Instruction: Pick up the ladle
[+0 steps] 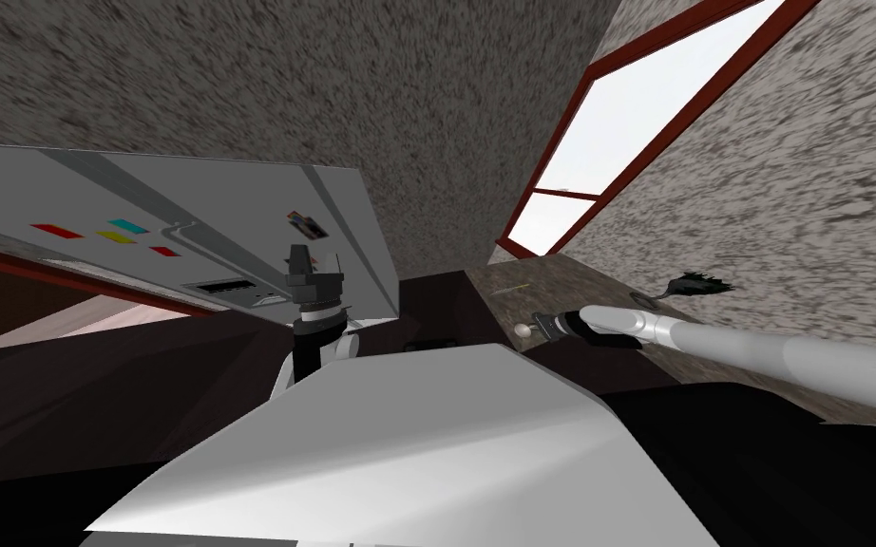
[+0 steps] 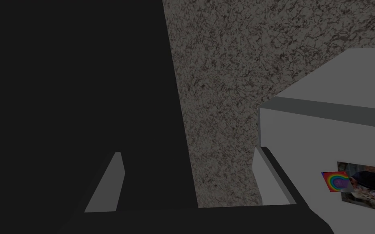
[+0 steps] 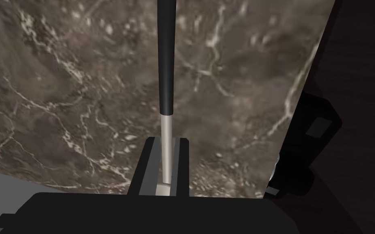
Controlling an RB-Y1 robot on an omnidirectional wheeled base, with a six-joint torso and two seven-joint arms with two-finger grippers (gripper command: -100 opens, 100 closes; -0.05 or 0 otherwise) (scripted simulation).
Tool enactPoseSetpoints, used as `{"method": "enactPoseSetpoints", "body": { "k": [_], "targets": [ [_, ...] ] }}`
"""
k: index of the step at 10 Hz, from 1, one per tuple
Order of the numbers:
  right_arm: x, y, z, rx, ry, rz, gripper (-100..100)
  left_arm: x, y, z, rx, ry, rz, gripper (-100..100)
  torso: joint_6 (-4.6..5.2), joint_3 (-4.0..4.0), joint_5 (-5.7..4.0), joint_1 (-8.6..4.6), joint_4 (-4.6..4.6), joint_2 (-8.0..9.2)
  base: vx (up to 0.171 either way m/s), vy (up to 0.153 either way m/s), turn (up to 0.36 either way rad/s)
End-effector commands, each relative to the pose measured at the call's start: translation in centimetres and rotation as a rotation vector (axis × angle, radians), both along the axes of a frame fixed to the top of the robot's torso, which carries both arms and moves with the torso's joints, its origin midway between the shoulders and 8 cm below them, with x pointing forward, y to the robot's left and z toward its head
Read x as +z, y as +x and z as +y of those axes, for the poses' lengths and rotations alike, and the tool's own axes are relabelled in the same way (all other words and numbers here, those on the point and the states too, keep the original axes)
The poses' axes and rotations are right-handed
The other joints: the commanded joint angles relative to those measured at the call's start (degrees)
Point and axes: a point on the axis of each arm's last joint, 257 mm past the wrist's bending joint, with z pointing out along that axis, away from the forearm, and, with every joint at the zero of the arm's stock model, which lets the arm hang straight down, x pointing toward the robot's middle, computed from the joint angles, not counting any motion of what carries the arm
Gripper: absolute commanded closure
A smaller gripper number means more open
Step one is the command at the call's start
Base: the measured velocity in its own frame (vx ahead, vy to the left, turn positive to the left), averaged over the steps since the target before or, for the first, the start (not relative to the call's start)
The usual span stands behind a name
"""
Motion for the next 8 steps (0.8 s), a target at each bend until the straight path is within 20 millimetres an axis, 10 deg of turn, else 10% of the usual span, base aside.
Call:
{"method": "enactPoseSetpoints", "body": {
  "k": [1,8],
  "targets": [
    [0.3,-0.7,0.1,-0.010,-0.017,0.005,100,0.0,0.0,0.0,0.000,0.000,0.000,0,0.00,0.00,0.00,0.00,0.00,0.00,-0.016,-0.066,0.152],
    [1.1,-2.4,2.3,-0.054,-0.021,0.000,100,0.0,0.0,0.0,0.000,0.000,0.000,0,0.01,0.00,0.00,-0.07,0.00,0.00,-0.008,-0.051,0.065]
  ]
}}
